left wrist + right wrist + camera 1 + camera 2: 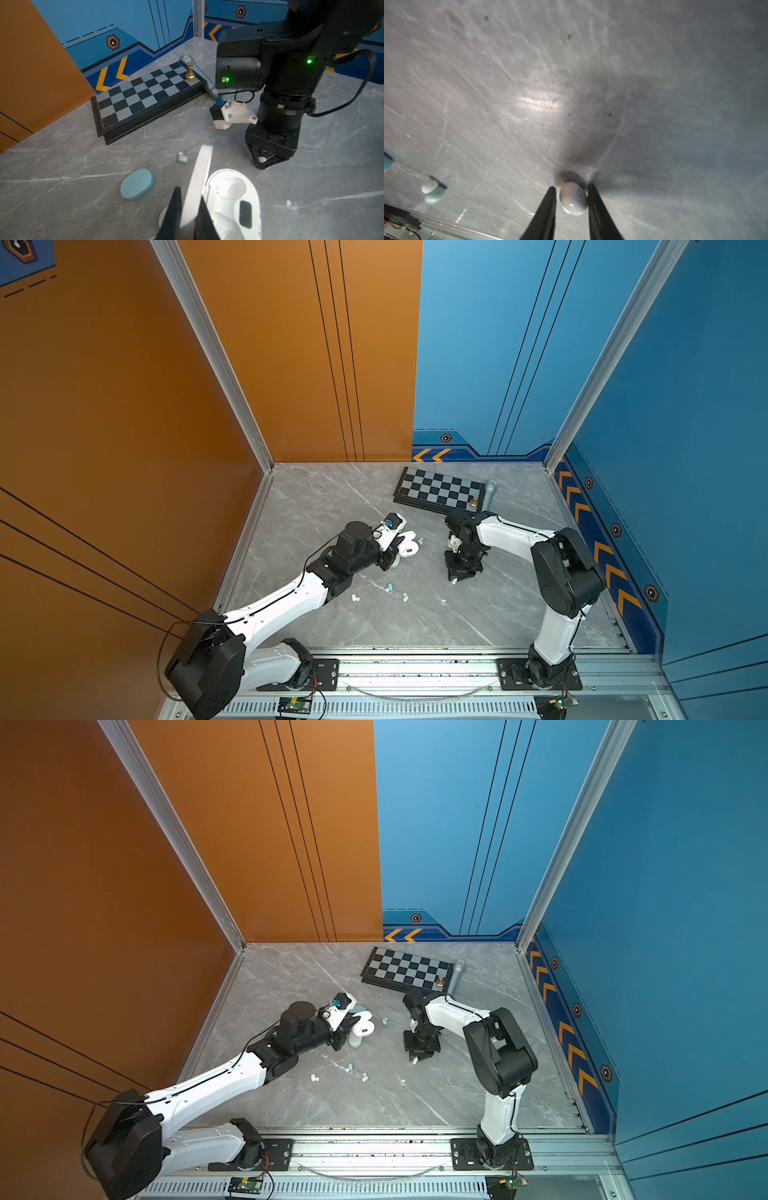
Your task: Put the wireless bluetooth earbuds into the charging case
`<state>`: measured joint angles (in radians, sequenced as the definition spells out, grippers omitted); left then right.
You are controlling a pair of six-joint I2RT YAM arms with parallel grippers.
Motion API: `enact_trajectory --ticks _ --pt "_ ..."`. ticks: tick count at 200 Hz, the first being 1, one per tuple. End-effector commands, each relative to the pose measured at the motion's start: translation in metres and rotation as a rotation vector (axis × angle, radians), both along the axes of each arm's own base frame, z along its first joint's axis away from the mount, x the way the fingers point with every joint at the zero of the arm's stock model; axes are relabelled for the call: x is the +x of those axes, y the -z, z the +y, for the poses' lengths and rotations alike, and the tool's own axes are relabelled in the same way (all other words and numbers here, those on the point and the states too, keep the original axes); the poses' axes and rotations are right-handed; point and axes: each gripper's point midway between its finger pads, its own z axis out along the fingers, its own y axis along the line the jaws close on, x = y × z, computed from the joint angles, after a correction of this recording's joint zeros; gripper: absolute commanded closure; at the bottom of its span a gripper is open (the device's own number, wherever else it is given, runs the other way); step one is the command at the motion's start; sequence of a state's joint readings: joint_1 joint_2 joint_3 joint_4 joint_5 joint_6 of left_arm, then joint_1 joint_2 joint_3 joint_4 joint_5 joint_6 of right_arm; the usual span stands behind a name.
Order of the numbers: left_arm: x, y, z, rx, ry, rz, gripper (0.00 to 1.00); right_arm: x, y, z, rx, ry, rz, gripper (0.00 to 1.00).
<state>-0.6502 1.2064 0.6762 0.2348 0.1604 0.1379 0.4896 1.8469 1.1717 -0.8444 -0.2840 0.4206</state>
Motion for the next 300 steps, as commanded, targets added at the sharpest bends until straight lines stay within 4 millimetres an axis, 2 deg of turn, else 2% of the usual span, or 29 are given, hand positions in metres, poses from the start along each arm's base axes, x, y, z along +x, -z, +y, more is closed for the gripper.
enact_trajectory --ticks 1,57,88,117,151,178,214,254,300 --pt "0.001 -0.011 -0.006 -0.016 0.011 -0.014 1.00 0.003 0.013 -0.009 -0.059 0.014 0.011 0.74" --pt "-0.001 -0.009 -0.010 -0.013 0.027 -0.005 1.00 0.003 0.011 -0.010 -0.066 0.011 0.003 0.84" --pt "-0.001 -0.002 -0.017 -0.001 0.045 0.010 1.00 0.009 -0.002 -0.010 -0.047 0.034 -0.034 0.86" --pt "-0.001 0.007 -0.026 0.007 0.076 0.013 1.00 0.019 -0.035 -0.007 0.011 0.070 -0.096 0.86" --pt "0.002 0.012 -0.041 -0.016 0.128 -0.015 1.00 0.028 -0.091 0.007 0.129 0.082 -0.181 0.86" --pt "0.005 0.013 -0.049 -0.024 0.155 -0.037 1.00 0.023 -0.128 0.022 0.238 0.054 -0.206 0.87" --pt "0.006 0.011 -0.060 -0.045 0.200 -0.043 1.00 0.009 -0.159 0.044 0.340 -0.008 -0.218 0.87" --pt "0.006 0.005 -0.069 -0.065 0.224 -0.047 1.00 0.007 -0.166 0.058 0.369 -0.034 -0.217 0.87" --pt "0.005 0.002 -0.073 -0.071 0.233 -0.047 1.00 0.016 -0.167 0.062 0.362 -0.033 -0.230 0.87"
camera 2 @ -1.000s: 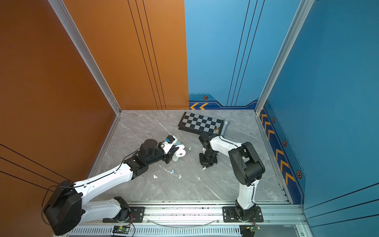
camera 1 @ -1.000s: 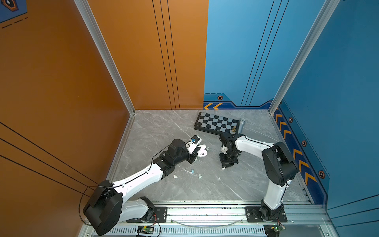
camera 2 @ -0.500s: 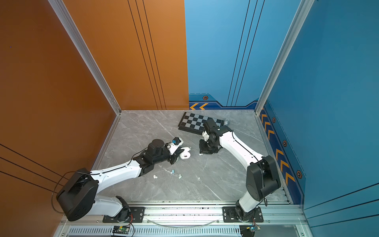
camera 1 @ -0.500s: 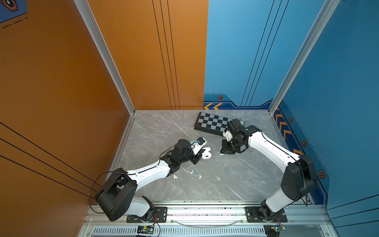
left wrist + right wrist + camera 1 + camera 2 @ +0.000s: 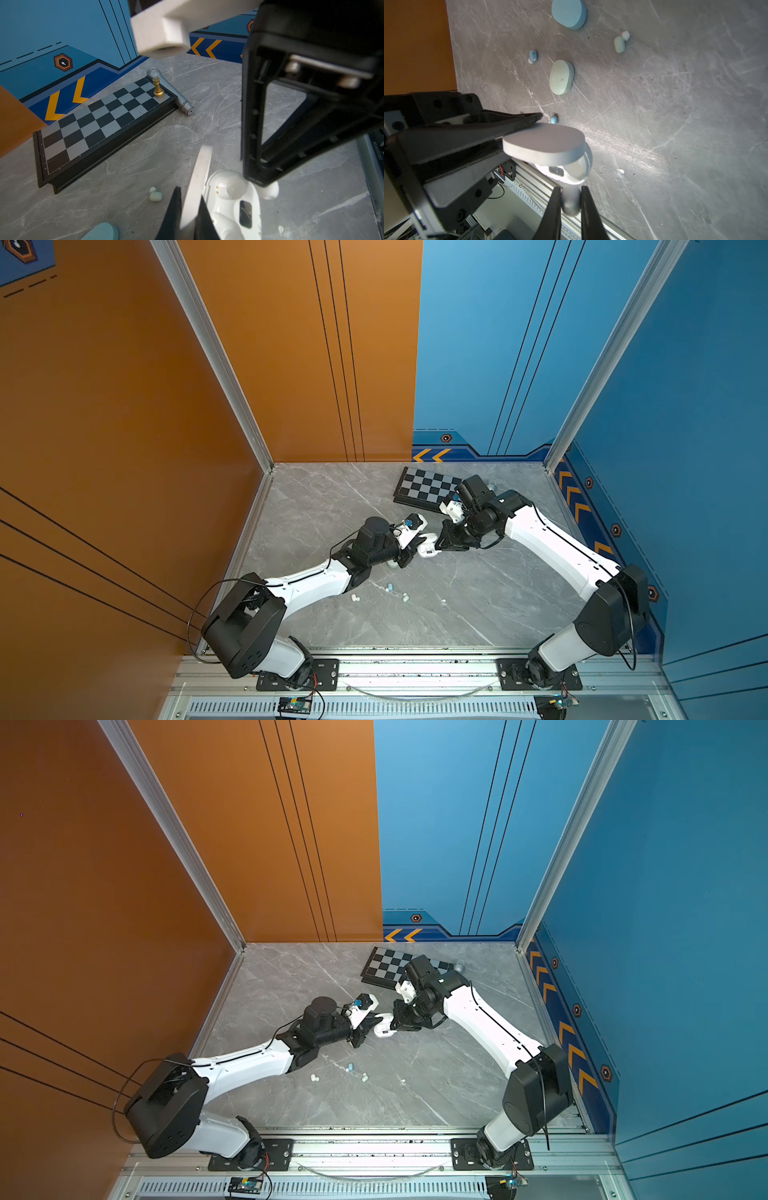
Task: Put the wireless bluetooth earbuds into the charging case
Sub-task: 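Carry the held white earbud with the right gripper over the open case, then press the earbud down into the case slot while the left gripper holds the case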
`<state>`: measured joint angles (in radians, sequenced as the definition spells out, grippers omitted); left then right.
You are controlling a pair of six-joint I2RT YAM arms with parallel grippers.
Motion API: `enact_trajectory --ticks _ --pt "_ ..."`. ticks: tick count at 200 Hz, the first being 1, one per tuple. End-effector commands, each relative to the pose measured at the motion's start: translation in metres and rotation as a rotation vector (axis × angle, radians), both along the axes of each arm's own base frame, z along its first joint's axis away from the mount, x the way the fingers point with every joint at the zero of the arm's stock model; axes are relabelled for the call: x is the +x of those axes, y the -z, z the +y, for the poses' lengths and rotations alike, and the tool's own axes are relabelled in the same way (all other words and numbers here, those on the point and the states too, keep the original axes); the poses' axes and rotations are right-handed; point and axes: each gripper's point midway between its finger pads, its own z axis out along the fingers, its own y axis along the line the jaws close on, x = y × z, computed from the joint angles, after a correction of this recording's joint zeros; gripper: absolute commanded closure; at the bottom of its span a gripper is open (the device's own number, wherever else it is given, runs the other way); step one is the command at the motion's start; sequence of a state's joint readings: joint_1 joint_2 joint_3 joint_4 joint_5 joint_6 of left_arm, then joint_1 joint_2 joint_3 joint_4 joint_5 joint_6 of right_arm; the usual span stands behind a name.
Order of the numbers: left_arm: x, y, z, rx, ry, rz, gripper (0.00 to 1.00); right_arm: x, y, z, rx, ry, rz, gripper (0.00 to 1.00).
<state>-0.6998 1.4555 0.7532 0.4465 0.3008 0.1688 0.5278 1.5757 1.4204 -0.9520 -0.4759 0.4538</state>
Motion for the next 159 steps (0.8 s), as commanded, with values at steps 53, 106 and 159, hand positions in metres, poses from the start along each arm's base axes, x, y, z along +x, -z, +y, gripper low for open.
enact_trajectory --ticks 53,106,159 --pt "-0.003 -0.016 -0.013 -0.037 0.048 -0.025 1.00 0.004 0.010 -0.005 -0.049 0.026 0.026 0.86" --pt "-0.003 -0.018 -0.015 -0.041 0.051 -0.027 1.00 0.009 0.012 -0.007 -0.050 0.048 0.027 0.84" --pt "-0.003 -0.017 -0.016 -0.039 0.054 -0.024 1.00 0.012 0.013 -0.008 -0.049 0.066 0.027 0.83"
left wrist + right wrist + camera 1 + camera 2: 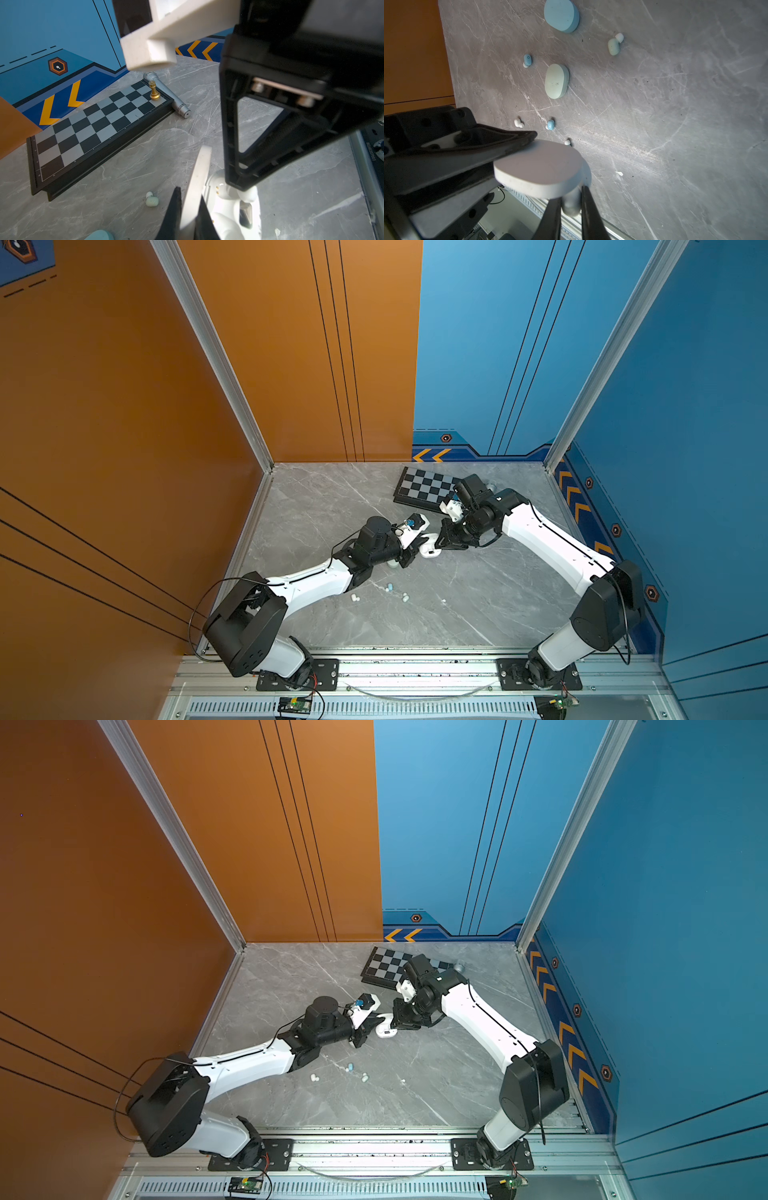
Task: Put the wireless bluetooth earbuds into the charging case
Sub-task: 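Press the earbud down into the case slot while the left gripper holds the case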
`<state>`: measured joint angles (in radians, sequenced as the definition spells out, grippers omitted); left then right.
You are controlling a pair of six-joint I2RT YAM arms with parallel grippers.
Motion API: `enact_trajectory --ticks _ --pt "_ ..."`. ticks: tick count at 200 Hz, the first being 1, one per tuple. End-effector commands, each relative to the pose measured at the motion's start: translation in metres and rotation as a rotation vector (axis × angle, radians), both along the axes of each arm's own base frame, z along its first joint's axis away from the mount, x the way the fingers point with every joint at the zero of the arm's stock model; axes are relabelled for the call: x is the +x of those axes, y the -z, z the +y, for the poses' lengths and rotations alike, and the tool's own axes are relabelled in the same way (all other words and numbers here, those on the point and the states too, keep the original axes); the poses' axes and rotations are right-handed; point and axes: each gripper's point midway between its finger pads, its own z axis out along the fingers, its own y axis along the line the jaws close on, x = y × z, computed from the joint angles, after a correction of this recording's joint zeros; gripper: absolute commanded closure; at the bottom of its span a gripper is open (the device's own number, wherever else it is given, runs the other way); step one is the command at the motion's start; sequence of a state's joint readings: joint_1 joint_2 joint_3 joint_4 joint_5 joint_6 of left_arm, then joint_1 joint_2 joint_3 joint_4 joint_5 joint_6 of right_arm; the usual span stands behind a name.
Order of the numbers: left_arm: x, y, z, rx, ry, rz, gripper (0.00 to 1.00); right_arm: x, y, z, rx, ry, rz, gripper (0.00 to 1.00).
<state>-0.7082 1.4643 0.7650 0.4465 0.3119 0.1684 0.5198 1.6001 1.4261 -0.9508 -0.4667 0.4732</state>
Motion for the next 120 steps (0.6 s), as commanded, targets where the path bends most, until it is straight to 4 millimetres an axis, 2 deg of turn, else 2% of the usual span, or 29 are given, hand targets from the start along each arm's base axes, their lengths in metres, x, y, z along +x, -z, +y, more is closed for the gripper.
enact_trajectory --ticks 1,44,120 --pt "-0.0011 -0.0150 -0.0101 -0.034 0.035 -0.024 1.00 0.0068 0.0055 -0.0065 -0.035 0.038 0.005 0.83" --pt "-0.0016 -0.0164 -0.0109 -0.036 0.036 -0.027 1.00 0.0094 0.0069 -0.0128 -0.048 0.057 -0.001 0.83" --pt "-0.0004 -0.0163 -0.0126 -0.036 0.035 -0.026 1.00 0.0074 0.0052 -0.0058 -0.021 0.045 0.004 0.79"
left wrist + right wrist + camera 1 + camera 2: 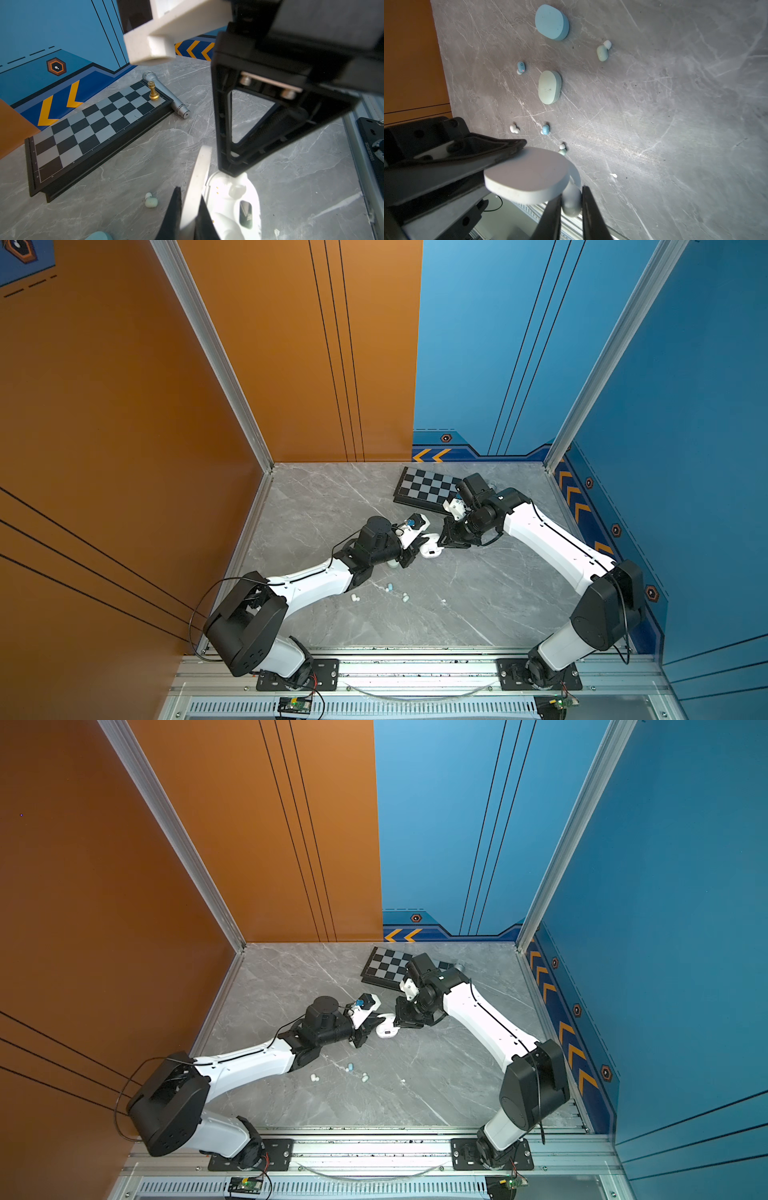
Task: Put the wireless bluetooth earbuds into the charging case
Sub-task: 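Press the earbud down into the case slot while the left gripper holds the case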
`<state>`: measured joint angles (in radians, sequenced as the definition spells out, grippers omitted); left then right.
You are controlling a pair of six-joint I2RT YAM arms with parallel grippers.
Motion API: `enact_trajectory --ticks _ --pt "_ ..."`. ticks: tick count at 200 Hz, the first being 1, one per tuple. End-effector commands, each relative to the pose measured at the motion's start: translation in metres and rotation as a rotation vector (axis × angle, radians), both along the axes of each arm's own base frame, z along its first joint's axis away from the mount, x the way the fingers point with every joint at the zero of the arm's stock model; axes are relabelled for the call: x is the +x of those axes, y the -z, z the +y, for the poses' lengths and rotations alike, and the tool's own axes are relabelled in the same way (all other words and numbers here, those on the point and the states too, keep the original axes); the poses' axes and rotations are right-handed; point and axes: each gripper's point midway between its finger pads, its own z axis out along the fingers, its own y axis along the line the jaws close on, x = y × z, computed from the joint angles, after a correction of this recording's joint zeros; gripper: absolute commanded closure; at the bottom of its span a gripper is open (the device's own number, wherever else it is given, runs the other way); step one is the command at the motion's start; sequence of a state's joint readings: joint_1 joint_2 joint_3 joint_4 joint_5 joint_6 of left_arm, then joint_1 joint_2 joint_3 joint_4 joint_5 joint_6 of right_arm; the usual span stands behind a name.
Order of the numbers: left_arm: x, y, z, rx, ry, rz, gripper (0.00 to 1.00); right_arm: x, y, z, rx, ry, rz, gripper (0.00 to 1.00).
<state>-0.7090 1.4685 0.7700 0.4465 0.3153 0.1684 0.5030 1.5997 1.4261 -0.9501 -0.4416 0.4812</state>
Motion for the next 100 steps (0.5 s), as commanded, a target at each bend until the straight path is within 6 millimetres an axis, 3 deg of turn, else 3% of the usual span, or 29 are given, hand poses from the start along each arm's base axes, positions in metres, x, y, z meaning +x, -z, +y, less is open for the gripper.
enact_trajectory --ticks 1,100 --pt "0.000 -0.016 -0.011 -0.034 0.031 -0.026 1.00 0.001 0.004 0.002 -0.002 0.012 0.013 0.79" --pt "0.001 -0.011 -0.011 -0.027 0.027 -0.015 1.00 0.003 -0.006 0.007 0.025 0.013 -0.008 0.70"
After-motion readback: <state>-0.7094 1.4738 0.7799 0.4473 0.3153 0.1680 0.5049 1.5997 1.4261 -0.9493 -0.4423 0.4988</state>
